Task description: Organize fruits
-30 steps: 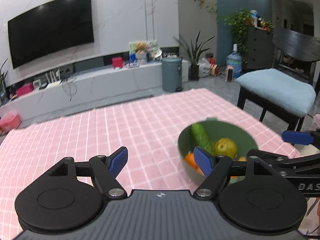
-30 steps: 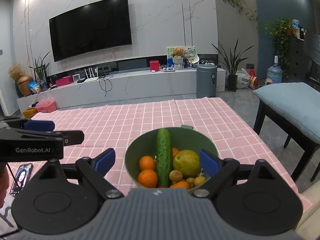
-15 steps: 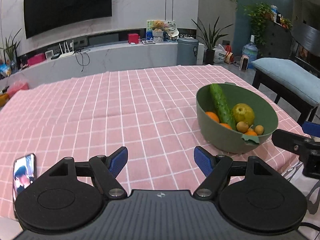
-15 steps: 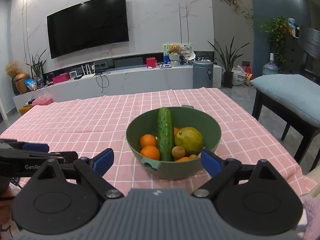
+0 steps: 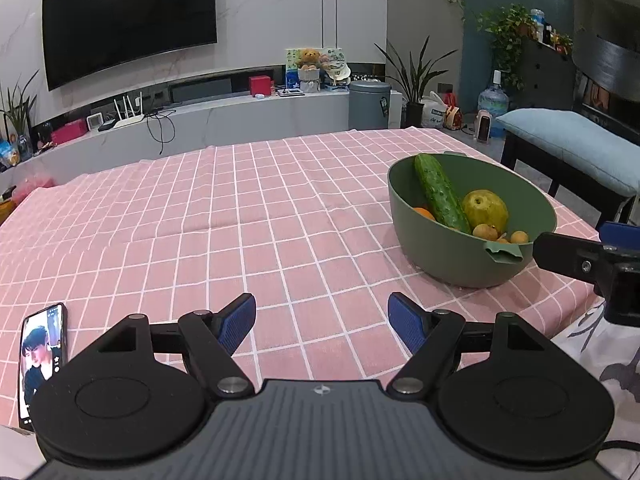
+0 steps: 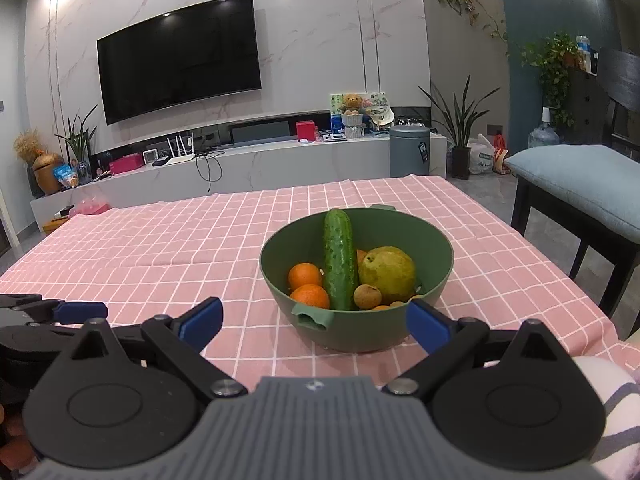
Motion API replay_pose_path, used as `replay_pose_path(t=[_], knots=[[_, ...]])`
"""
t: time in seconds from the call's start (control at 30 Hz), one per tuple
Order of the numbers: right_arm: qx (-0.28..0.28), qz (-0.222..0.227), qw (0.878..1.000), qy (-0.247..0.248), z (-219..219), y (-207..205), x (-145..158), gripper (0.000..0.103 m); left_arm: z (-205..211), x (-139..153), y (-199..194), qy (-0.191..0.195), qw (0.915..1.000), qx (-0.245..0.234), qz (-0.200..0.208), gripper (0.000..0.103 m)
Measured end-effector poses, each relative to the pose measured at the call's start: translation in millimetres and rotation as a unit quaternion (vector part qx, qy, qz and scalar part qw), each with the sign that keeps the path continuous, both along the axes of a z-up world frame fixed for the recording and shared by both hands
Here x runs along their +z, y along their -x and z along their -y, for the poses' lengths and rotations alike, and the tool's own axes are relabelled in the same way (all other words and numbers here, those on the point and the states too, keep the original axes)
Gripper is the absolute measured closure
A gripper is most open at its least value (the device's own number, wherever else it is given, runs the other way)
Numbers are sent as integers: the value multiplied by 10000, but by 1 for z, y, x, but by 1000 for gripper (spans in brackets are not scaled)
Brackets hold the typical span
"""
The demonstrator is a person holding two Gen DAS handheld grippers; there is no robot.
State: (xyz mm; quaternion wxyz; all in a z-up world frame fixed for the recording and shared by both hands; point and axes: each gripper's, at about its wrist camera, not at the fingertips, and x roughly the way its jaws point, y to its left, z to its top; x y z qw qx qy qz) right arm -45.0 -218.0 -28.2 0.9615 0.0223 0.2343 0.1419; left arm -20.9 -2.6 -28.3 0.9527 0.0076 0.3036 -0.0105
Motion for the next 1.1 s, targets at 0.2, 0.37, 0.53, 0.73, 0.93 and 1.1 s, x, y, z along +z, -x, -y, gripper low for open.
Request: replay_pose_path(t=[0.2, 0.37, 0.53, 0.73, 0.93, 1.1], knots=[[-17, 81, 9999, 96, -3, 3, 0, 9, -4, 1, 2, 77, 10000, 37, 6, 15], [-24, 73, 9999, 98, -3, 5, -1, 8, -6, 1, 2, 88, 9999, 59, -3, 15], [-29, 64, 9999, 115, -4, 6, -1, 8, -7, 1, 1, 100, 9999, 80, -11, 15], [-24, 62, 9999, 124, -4, 6, 0, 8, -7, 1, 1, 98, 9999, 83, -14, 15], [-25, 64, 9999, 127, -4, 6, 0, 8, -7, 1, 1, 95, 9999, 81, -13, 15], [-20, 58, 9999, 140, -5, 5, 0, 8, -7, 2, 1, 93, 9999, 83, -14, 15]])
